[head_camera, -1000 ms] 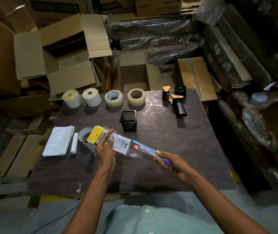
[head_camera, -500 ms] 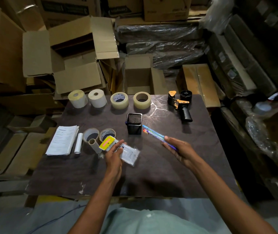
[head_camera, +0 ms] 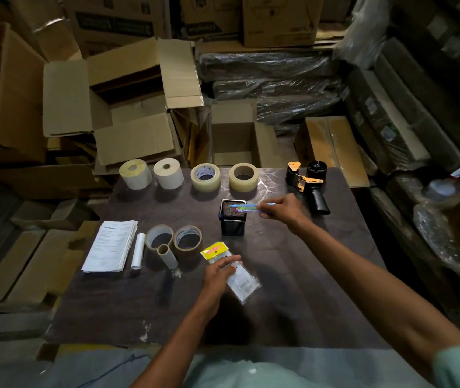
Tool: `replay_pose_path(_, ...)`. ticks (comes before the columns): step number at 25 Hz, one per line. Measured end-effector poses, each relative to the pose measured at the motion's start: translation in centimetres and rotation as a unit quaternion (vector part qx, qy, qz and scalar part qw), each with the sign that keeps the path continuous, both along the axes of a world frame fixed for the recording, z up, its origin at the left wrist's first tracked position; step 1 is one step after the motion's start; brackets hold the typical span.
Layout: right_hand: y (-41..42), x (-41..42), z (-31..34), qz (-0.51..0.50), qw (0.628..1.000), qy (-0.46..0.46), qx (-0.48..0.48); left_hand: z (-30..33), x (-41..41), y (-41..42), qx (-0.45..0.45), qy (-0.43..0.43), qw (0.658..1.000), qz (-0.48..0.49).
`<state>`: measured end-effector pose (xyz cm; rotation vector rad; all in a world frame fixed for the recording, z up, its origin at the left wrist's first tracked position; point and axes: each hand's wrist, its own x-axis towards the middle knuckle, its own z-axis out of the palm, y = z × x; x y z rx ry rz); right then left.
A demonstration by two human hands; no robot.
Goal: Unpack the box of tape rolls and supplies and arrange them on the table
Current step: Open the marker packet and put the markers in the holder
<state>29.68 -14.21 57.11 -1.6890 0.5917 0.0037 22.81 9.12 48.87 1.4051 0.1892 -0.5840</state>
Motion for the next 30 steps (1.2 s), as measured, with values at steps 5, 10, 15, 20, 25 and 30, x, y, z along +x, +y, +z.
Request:
replay_pose_path(5, 1.2, 4.0, -0.4, 0.076, 0.976, 0.025, -0.202, 0.2, 0.6, -0.2, 0.033, 0.019, 0.996, -0.079)
replay_pose_path(10, 2.8, 6.8, -0.5, 0.135, 0.942, 0.047, -0.305, -1.0, 1.1, 0.1, 0.061, 0.0, 0.993, -0.106)
replay_pose_path(15, 3.1, 7.5, -1.1, 0.138, 0.928, 0.057, -0.341, -0.5, 1.1, 0.3, 0.077, -0.016, 0.991, -0.11)
replay_pose_path(20, 2.8, 6.9, -1.1, 0.115, 0.947, 0.028, -0.298, -0.2, 0.7, 0.2, 0.084, -0.027, 0.992, -0.092)
replay_pose_path(25, 1.7, 3.0, -1.7, 0.027, 0.981, -0.003, -0.194, -0.4, 0.3, -0.2, 0.081, -0.053, 0.993, -0.068)
replay_pose_path(30, 2.6, -4.2, -4.1, -0.052, 0.997, 0.055, 0.005, 0.1, -0.5, -0.7, 0.075, -0.063, 0.995, -0.015)
